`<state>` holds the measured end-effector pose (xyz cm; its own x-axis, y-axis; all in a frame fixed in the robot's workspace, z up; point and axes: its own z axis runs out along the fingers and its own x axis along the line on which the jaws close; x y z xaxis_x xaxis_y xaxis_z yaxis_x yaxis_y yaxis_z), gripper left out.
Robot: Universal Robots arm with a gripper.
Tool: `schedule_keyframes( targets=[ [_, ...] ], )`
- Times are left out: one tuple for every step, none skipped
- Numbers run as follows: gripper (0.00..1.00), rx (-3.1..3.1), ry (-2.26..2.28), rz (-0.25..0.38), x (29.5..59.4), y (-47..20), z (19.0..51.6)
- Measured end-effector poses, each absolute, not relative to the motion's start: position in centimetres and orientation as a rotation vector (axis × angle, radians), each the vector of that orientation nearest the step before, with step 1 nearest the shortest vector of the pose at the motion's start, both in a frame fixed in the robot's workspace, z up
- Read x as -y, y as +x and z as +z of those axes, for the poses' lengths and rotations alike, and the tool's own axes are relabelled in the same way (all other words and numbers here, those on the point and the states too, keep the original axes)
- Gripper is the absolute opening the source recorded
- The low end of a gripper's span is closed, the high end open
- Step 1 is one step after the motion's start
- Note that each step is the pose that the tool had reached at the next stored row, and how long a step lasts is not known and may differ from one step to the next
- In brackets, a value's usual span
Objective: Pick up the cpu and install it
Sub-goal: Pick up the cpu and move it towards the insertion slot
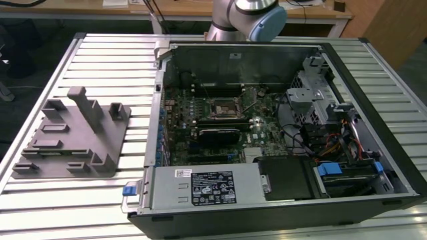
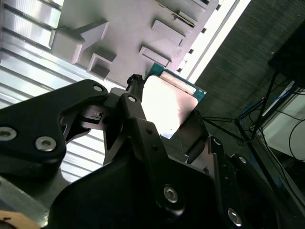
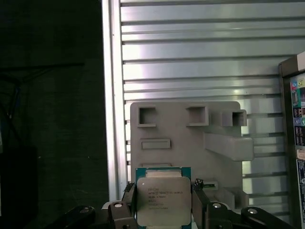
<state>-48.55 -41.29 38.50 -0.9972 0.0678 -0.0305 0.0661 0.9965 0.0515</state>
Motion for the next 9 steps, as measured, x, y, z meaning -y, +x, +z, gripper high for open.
schedule_keyframes(
  targets=[
    [0.55,-3.107,0.104,0.079,41.3,-48.6,38.7],
    [0.55,-3.107,0.104,0.079,41.3,-48.6,38.9],
    [0.55,-3.107,0.104,0.079,41.3,-48.6,39.1],
    [0.55,-3.107,0.104,0.079,41.3,-48.6,39.3],
    [0.55,-3.107,0.104,0.079,41.3,-48.6,39.5],
    [0.55,-3.106,0.104,0.079,41.3,-48.6,39.7],
    [0.55,-3.107,0.104,0.079,41.3,-48.6,39.8],
    [0.55,-3.106,0.104,0.079,41.3,-48.6,40.0],
    [0.55,-3.106,0.104,0.079,41.3,-48.6,40.0]
  ],
)
